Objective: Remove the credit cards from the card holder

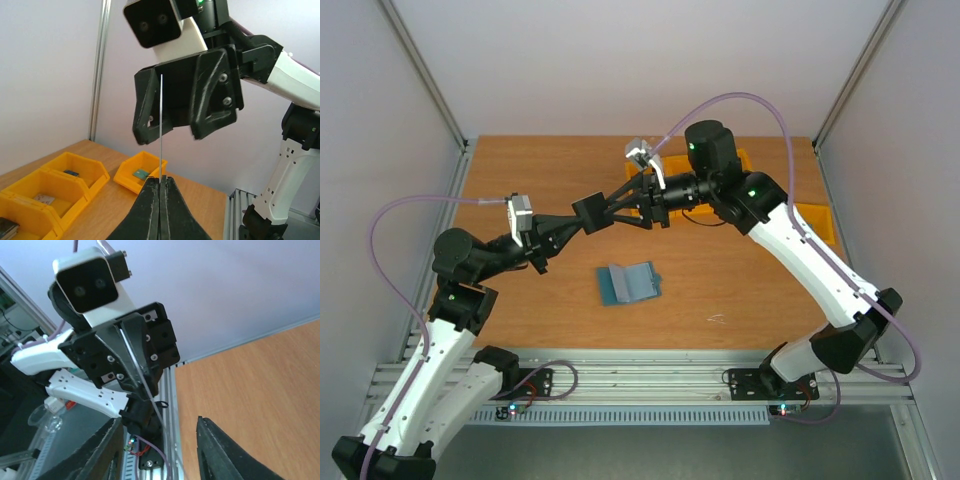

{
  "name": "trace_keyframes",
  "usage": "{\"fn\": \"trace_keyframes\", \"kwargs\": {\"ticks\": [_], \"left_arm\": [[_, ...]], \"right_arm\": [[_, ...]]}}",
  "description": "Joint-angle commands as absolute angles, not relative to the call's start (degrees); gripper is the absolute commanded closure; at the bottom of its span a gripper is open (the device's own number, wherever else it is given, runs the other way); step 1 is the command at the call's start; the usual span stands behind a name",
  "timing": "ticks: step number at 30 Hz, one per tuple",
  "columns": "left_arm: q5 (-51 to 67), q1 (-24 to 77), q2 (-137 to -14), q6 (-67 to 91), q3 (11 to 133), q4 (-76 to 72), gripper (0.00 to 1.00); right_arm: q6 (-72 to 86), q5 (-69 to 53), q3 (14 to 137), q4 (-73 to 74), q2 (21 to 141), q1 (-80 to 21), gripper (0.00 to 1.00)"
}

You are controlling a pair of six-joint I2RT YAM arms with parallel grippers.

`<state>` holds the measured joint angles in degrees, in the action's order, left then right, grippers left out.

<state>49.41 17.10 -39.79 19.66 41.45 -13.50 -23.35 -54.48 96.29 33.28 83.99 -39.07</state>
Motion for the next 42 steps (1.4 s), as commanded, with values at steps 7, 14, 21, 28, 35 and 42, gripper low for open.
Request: {"fn": "trace_keyframes", "kwargs": {"ticks": [7,14,21,28,35,42], "left_arm": [[50.08,17.59,-39.82,19.73,42.89,-16.77,1.00],[49.73,17.81,-40.05,19.69,42.89,-16.26,1.00],[32.00,17.76,-39.20,21.41,39.86,-10.12,0.01],[5.50,15.50,-39.37,25.57,33.75,-0.53,0.01],[-1.71,10.33,-38.96,28.07,27.71,5.75,0.01],[-0.13,5.87,-40.58,28.43,21.60,4.41,0.01]], "right_arm": [[-23.73,-57.15,98.48,32.27,85.44,-40.72,0.90],[-26.72,-55.35,101.23,36.74,86.57,-41.22,0.99],[-38.47,-37.04,103.51,47.53,86.90,-40.05,0.99],[-68.47,-0.87,106.05,54.79,93.49,-39.90,0.99],[-89.92,6.89,101.57,42.57,101.70,-35.39,0.99],[-93.62,6.69,109.26,41.49,113.99,-31.56,0.99]]}}
